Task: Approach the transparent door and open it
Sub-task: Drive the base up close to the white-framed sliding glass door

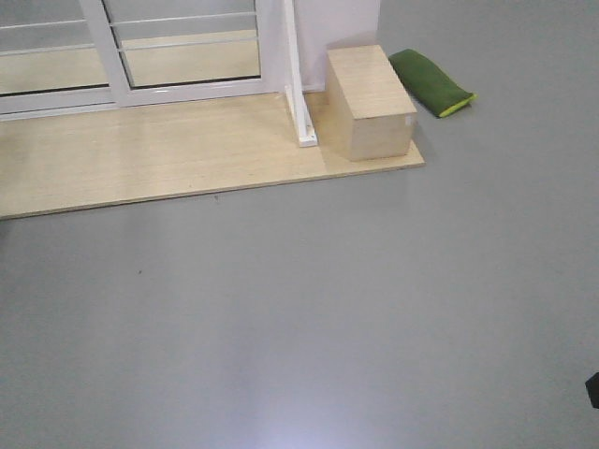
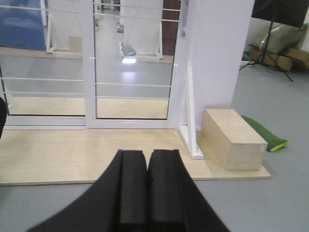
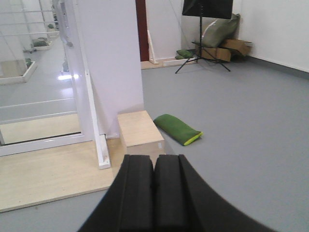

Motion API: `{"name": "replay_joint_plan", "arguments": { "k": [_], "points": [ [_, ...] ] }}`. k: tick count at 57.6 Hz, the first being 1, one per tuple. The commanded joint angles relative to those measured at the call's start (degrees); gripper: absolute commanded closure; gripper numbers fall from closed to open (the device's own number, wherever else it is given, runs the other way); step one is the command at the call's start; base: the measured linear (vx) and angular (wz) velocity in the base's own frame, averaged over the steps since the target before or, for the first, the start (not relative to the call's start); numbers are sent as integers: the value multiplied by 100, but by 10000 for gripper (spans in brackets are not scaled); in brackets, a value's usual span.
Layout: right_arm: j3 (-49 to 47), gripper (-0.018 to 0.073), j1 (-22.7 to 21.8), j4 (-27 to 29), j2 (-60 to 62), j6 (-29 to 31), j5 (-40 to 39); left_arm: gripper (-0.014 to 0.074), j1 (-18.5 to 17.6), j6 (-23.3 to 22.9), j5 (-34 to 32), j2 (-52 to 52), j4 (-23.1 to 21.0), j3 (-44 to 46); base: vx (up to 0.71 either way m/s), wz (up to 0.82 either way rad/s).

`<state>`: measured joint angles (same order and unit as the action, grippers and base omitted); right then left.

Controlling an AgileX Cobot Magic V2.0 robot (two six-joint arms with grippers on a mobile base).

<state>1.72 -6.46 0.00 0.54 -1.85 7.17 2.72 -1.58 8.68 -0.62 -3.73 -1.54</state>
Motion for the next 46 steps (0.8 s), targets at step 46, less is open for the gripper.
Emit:
{"name": "replay_joint_plan", "arguments": {
  "k": [46],
  "points": [
    [77,567,-10,0,83,44,-507,602,5,-40,-479,-22,-23,-181,57,22]
  ]
}}
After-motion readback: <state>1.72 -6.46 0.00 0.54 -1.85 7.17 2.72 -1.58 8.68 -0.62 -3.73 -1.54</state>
